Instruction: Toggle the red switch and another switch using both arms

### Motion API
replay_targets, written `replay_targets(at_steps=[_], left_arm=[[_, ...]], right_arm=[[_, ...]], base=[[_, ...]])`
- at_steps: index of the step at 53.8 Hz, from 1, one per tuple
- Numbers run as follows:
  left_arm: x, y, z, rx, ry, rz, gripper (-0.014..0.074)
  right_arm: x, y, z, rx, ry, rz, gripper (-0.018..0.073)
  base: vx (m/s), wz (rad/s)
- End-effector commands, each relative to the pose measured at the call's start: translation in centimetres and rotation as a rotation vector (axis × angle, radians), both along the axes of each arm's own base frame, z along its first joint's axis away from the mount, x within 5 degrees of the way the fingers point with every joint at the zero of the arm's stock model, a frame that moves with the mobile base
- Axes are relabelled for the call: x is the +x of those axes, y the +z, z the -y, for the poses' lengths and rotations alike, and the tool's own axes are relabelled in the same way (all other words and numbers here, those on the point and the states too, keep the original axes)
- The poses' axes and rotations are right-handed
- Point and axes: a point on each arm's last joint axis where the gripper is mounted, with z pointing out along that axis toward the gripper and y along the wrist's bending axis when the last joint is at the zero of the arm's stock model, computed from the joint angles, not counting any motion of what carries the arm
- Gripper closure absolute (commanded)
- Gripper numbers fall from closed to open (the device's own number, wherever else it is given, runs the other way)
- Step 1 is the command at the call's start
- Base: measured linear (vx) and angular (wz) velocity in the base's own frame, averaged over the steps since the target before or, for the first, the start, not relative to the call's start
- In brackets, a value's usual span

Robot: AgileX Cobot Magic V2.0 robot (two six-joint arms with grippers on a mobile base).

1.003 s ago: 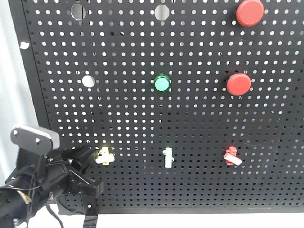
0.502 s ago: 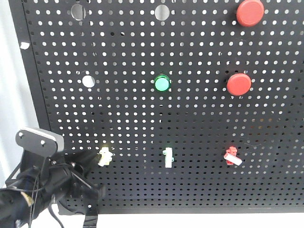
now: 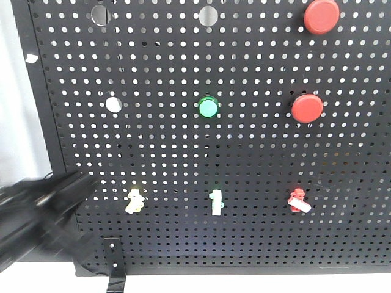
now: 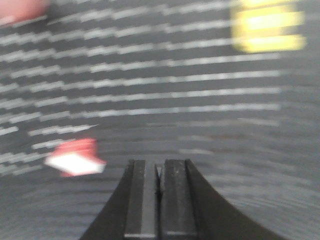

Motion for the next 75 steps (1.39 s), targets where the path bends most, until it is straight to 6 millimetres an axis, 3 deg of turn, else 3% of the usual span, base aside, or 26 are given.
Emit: replay_targets(at_steps=[1,18,34,63,75], left_arm=[[-1.2,1.7,-0.5,-0.065,-0.005,0.104,0.0596],[-1.7,0.9,-0.8,-0.054,-0.005,0.085,0.0596],[-1.7,1.0,-0.8,-0.058,-0.006,0.093,0.0596],[-1.8,1.5,-0.8,-0.085,-0.009,0.145,0.0596],[-1.8,1.6,-0.8,-0.089,-0.010,0.153,0.0596]], right_arm=[[1.5,2.1,-1.6,-0.004,0.094,0.137,0.0566],[7.5,3.4,-6.3,0.007,0.252,0.133,0.0566],[10.4,2.2,-7.2,0.023,0.241,0.065,0.0566],[10.7,-0.8,-7.1,-0.025,0.217,-0.199,0.0566],[8.6,2.5,-7.9,-0.006,0.291,-0.007,0.0566]], base=[[0.00,0.00],[0.00,0.00],[0.00,0.00],[0.00,0.00],[0.00,0.00]])
